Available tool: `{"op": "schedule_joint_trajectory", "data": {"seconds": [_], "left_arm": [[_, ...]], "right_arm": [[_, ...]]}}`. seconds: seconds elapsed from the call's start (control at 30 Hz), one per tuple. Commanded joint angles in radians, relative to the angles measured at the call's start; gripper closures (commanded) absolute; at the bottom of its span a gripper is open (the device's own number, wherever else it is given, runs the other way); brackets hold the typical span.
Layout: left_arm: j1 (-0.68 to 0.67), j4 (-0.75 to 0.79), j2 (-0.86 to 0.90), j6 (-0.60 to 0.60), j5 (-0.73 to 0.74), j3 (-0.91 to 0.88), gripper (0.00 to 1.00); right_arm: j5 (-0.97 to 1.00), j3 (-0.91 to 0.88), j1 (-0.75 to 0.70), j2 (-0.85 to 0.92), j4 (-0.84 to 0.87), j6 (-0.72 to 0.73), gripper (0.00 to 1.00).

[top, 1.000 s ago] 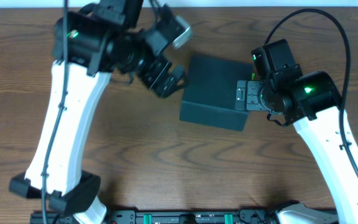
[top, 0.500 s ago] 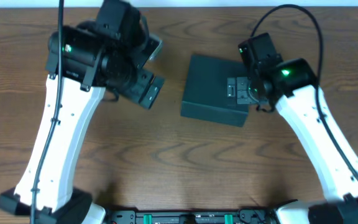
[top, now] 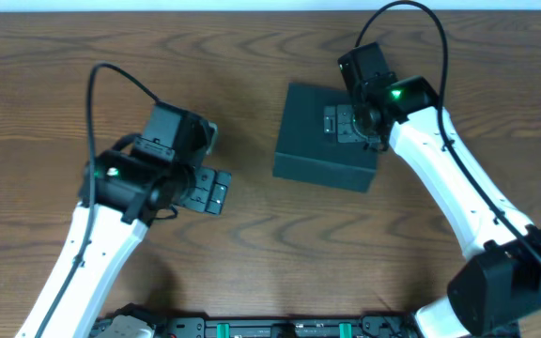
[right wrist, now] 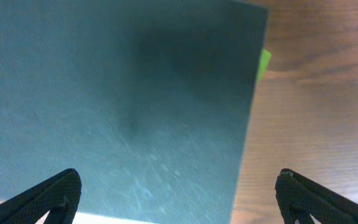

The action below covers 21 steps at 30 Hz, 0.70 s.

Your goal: Pack container

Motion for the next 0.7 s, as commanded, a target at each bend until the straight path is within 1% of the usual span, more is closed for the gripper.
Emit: {"op": "schedule_joint_trajectory", "data": {"seconds": [0.0,0.1,0.27,0.5,0.67], "left_arm": [[-0.003,0.039,0.005,-0.034,0.119,-0.074,0.05],[-0.004,0.082,0.006,-0.034,0.161,-0.121,0.04],[-0.017,0.095,0.006,-0.022,0.165,-0.146,0.04],[-0.077,0.121,0.006,-0.022,0.164,-0.146,0.04],[-0.132,0.158,0.011,-0.023,0.165,-0.147,0.05]], "right_arm": [[0.015,-0.002,0.010,0.043,0.016,0.005,0.01],[0.057,-0.002,0.010,0.086,0.017,0.045,0.01],[0.068,-0.002,0.010,0.158,0.025,0.053,0.01],[0.067,-0.002,0.011,0.235,0.031,0.058,0.01],[0.067,-0.002,0.011,0.254,0.031,0.064,0.01]]}}
